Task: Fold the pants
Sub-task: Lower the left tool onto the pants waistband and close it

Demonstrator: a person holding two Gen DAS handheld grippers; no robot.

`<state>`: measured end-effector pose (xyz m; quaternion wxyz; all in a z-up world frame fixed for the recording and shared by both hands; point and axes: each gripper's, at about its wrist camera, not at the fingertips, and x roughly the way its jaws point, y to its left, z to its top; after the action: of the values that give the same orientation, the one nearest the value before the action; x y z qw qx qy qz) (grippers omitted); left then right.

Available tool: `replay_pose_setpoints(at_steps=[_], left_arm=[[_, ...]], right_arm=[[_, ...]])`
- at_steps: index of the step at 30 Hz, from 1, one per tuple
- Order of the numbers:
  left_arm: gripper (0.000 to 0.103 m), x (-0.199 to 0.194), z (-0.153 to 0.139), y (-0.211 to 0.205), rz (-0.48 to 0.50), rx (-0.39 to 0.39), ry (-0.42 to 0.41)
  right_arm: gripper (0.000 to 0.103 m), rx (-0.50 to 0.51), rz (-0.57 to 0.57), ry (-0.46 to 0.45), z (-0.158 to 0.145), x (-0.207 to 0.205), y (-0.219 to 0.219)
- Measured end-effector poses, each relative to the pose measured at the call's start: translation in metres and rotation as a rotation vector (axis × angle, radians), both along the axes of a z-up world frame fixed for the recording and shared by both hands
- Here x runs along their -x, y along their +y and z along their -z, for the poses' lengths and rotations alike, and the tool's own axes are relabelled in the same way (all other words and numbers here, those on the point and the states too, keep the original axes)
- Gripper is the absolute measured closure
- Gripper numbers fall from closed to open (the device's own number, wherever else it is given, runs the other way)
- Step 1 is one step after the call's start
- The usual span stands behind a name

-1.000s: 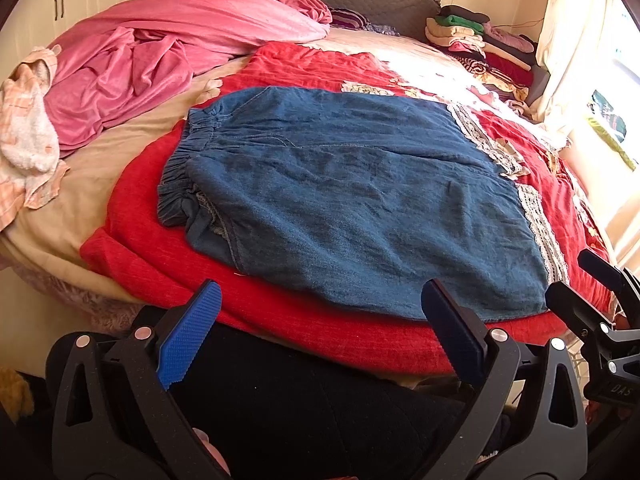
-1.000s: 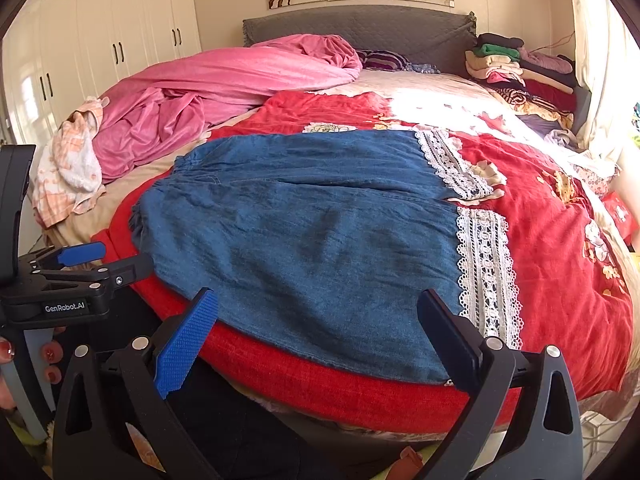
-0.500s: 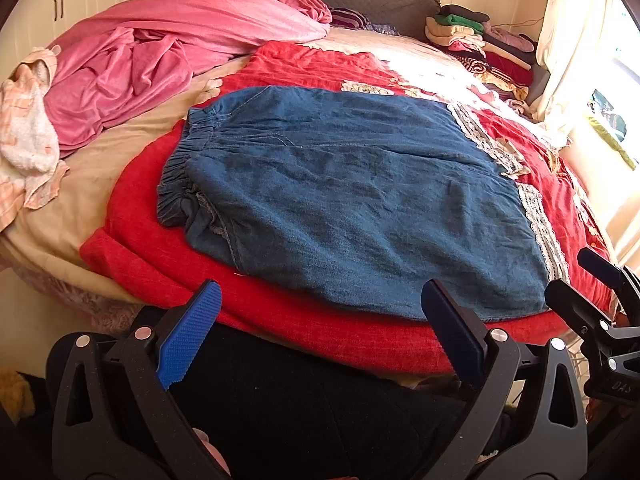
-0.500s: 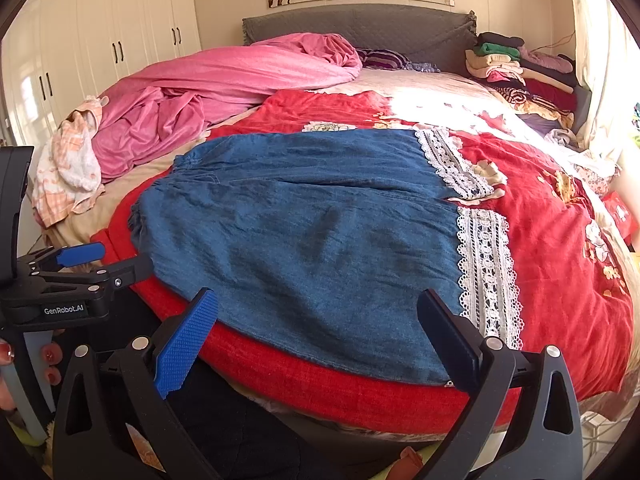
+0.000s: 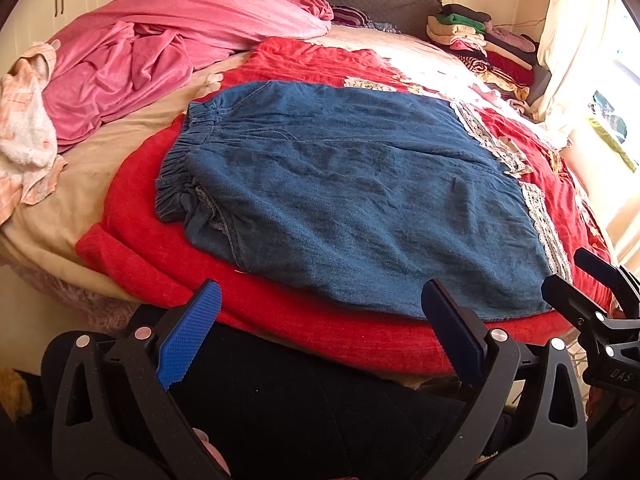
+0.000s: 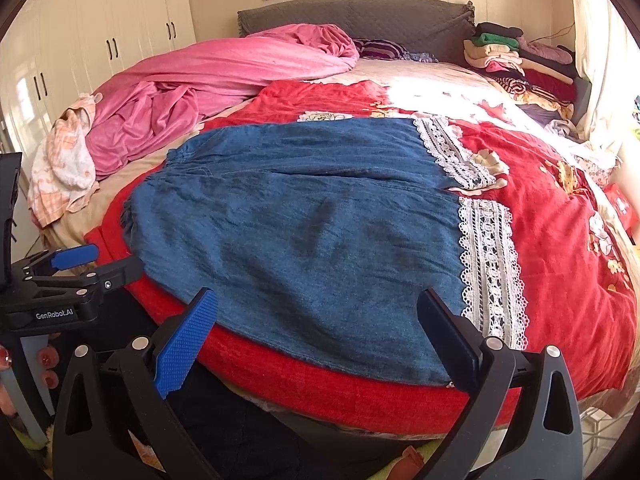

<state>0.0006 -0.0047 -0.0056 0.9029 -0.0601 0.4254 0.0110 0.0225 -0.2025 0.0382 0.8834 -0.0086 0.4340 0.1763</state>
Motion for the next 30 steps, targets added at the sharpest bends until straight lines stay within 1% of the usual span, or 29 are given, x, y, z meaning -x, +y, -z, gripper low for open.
replay_pose_setpoints(at_steps=[8,12,14,16,19,22,25,28,30], left_arm=[[0.009,-0.007,0.005,0.015,-0.014,0.01,0.006],[0.009,-0.016,0.003,0.033,-0.035,0.012,0.002],[0.009,-0.022,-0.001,0.045,-0.057,0.012,-0.008],[0.009,-0.032,-0.005,0.059,-0.08,0.009,-0.013],[0.009,-0.05,-0.009,0.081,-0.118,-0.021,-0.009],[0.009,-0.068,-0.013,0.105,-0.155,-0.011,-0.003],[0.009,-0.086,-0.017,0.127,-0.183,-0.009,-0.005],[0.009,-0.109,-0.017,0.142,-0.183,-0.038,0.016],[0.009,-0.125,-0.017,0.153,-0.19,-0.048,0.022]], right_arm=[[0.004,-0.005,-0.022,0.011,0.002,-0.012,0.006],[0.004,-0.04,-0.049,0.022,-0.003,-0.03,0.013],[0.004,-0.049,-0.08,0.022,-0.008,-0.044,0.022],[0.004,-0.054,-0.12,0.037,-0.011,-0.059,0.032],[0.004,-0.066,-0.174,0.05,-0.017,-0.082,0.052],[0.004,-0.073,-0.229,0.044,-0.023,-0.103,0.074],[0.004,-0.107,-0.259,0.055,-0.025,-0.124,0.09],[0.004,-0.072,-0.284,0.028,-0.025,-0.144,0.107],[0.004,-0.076,-0.294,0.042,-0.022,-0.158,0.115]])
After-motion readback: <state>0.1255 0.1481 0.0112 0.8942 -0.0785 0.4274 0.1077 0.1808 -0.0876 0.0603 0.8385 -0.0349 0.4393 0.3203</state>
